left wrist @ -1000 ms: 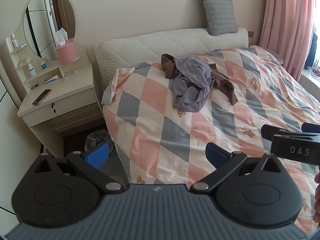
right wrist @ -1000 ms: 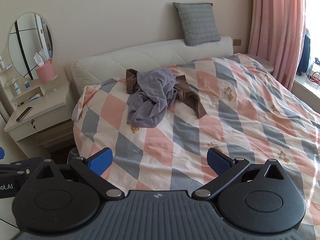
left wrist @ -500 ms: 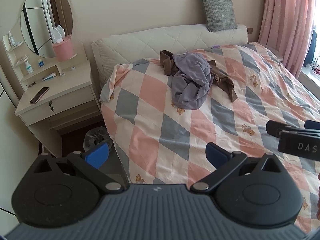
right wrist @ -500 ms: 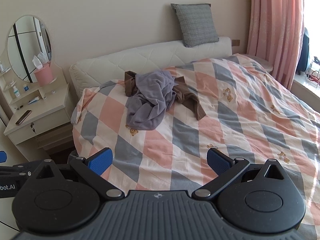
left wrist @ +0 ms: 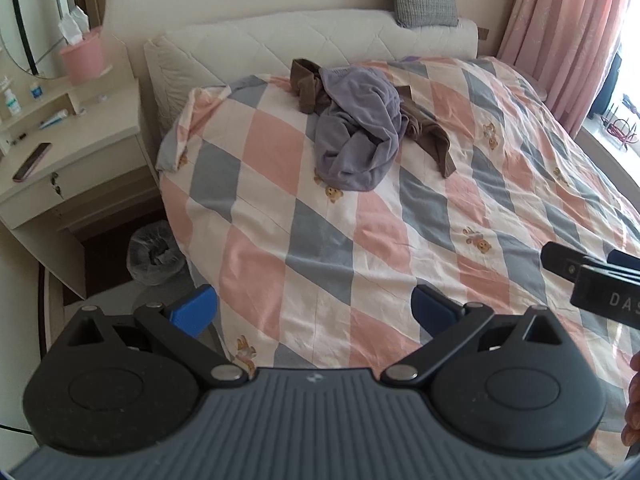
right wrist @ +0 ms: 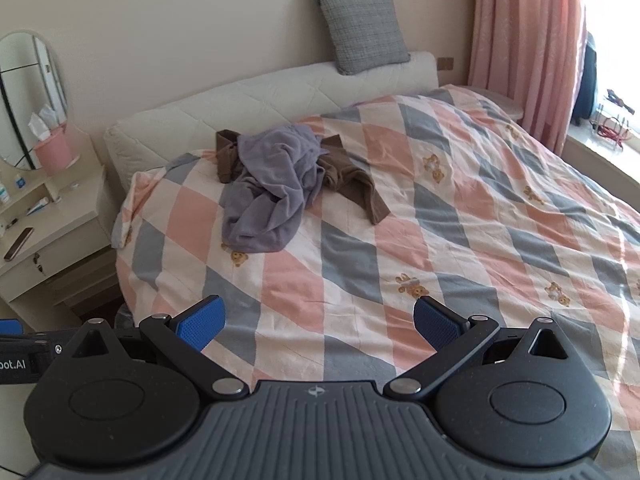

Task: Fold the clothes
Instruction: 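Move both tools toward the clothes pile on the bed, then grasp the grey pants waistband with the right tool while the left tool grasps it too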

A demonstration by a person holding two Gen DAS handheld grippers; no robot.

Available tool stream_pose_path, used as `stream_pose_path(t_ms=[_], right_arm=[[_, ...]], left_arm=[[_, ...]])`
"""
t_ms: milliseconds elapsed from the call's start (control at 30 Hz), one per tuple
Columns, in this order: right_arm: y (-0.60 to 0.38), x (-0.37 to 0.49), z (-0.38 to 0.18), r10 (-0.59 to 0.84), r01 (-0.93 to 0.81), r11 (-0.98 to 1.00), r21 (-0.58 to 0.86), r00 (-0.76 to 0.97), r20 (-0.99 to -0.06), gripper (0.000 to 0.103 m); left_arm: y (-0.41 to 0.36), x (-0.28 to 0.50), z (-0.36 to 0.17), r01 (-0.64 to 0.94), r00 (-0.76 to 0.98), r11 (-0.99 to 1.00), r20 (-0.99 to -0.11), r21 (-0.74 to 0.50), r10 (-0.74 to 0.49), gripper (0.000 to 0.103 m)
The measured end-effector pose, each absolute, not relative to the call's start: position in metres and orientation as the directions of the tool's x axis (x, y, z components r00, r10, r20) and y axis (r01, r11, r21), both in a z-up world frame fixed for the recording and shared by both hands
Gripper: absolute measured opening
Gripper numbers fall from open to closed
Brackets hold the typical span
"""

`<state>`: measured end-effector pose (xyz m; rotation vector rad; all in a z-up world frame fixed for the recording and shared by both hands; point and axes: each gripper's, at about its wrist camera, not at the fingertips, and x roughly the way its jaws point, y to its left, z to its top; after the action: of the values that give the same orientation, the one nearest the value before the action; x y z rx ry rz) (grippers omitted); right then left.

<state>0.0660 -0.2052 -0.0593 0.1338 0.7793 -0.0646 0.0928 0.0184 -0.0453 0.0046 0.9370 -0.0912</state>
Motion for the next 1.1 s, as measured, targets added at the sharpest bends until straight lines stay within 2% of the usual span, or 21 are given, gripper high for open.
stream_pose_path(t_ms=[133, 267, 400, 500, 600, 867, 967, 1033, 1100], right_arm=[[-0.21, 0.094, -0.075, -0.041, 0.17, 0.98, 0.104, 0.683, -0.729, 0.103], [-0.211, 0.135, -0.1, -0.063, 0.243, 0.963, 0.12, 0.63, -0.774, 0.103], [-0.214, 0.186, -0.134, -0.045, 0.331, 0.929, 0.164, 0.542, -0.839, 0.103], [-0.219, 0.217, -0.161, 0.005, 0.404, 0.882, 0.241, 0.505, -0.863, 0.103], [-0.22, 0.247, -0.178, 0.002, 0.448, 0.857, 0.254, 0.49, -0.872, 0.103], [-0.226, 0.33, -0.192, 0.028, 0.409, 0.869, 0.277, 0.52, -0.854, 0.103], [-0.228, 0.358, -0.195, 0.08, 0.355, 0.874, 0.333, 0.571, -0.817, 0.103], [-0.22, 0.376, -0.199, 0.109, 0.281, 0.896, 0.343, 0.61, -0.785, 0.098], [-0.205, 0.396, -0.205, 0.108, 0.186, 0.941, 0.282, 0.625, -0.773, 0.083]], left_arm=[[0.022, 0.132, -0.06, 0.11, 0.561, 0.992, -0.82, -0.057, -0.11, 0.102], [0.026, 0.181, -0.08, 0.109, 0.567, 0.993, -0.819, -0.038, -0.093, 0.102], [0.034, 0.241, -0.109, 0.097, 0.478, 0.993, -0.872, -0.064, -0.103, 0.102], [0.04, 0.284, -0.127, 0.125, 0.421, 0.99, -0.9, -0.069, -0.116, 0.102], [0.043, 0.33, -0.143, 0.159, 0.367, 0.982, -0.918, -0.099, -0.152, 0.102], [0.04, 0.445, -0.153, 0.183, 0.378, 0.957, -0.883, -0.225, -0.279, 0.101], [0.031, 0.487, -0.157, 0.177, 0.384, 0.948, -0.868, -0.264, -0.314, 0.093], [0.026, 0.515, -0.162, 0.163, 0.38, 0.943, -0.863, -0.291, -0.332, 0.088], [0.02, 0.539, -0.169, 0.144, 0.371, 0.936, -0.86, -0.32, -0.351, 0.081]])
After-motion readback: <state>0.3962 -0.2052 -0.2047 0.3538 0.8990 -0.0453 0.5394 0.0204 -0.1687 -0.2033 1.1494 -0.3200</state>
